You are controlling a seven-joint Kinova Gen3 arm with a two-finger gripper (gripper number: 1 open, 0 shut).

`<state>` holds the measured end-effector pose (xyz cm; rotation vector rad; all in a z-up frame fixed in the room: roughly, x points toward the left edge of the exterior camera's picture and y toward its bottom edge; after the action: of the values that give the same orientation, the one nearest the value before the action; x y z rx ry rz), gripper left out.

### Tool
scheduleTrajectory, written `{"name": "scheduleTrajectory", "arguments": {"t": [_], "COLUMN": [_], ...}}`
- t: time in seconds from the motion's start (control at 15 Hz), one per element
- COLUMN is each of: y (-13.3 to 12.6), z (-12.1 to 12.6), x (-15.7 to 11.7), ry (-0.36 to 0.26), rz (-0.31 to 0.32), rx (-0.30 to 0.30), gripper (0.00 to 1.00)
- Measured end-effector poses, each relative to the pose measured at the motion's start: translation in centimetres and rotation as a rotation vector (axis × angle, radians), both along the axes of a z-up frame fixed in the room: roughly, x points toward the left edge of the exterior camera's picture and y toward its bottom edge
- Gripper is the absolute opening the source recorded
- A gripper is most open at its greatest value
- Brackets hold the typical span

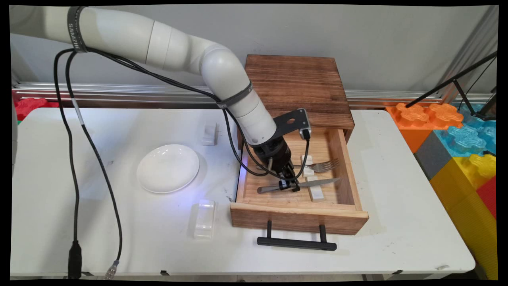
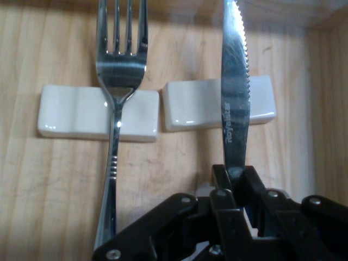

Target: Place the picked object into the drawer

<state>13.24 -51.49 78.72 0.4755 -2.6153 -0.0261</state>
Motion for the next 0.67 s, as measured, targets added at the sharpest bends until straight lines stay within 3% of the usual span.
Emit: {"name": "scheduleTrajectory", "arguments": {"t": [0.67], "y": [0.45], "z": [-0.57], "x": [0.68], "ry": [-0.019], "rz": [-0.012], "rx": [0.012], "gripper": [0.0]}}
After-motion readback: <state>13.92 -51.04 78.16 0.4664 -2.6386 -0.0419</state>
